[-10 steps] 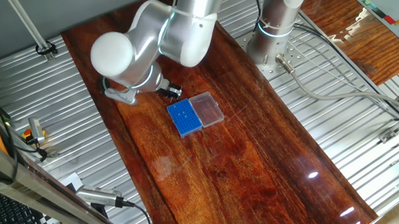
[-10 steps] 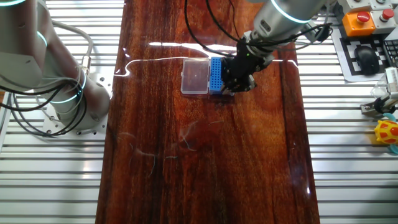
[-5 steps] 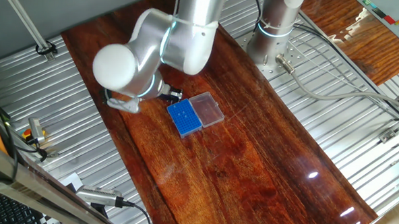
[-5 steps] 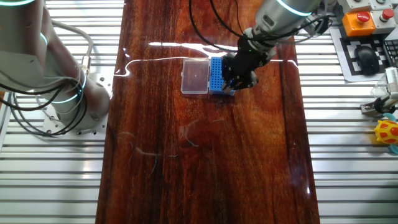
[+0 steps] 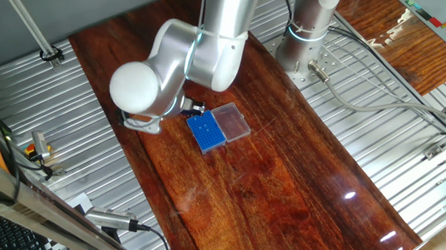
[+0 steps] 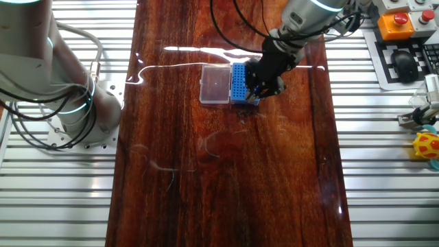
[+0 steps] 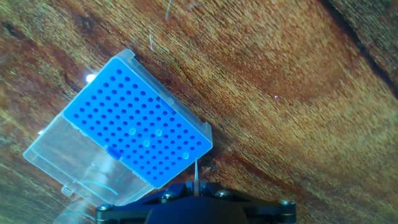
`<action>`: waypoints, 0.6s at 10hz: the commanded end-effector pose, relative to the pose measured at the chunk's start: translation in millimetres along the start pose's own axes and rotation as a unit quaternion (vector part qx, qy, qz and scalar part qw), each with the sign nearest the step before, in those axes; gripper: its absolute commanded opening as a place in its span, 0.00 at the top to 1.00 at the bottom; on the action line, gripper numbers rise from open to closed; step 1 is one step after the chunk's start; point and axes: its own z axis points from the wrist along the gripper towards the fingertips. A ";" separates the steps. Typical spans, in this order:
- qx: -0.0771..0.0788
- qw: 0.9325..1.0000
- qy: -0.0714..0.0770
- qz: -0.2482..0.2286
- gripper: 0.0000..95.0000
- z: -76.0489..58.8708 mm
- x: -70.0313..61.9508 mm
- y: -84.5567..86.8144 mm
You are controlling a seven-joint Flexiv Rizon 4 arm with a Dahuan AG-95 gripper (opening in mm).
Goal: Insert a small pipette tip into the holder for small pipette tips
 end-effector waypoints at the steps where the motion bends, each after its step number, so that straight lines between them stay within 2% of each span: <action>1: 0.007 1.000 0.008 -0.005 1.00 1.1 -0.5 -0.3; 6: 0.015 1.000 0.019 -0.015 1.00 3.9 -3.8 -0.9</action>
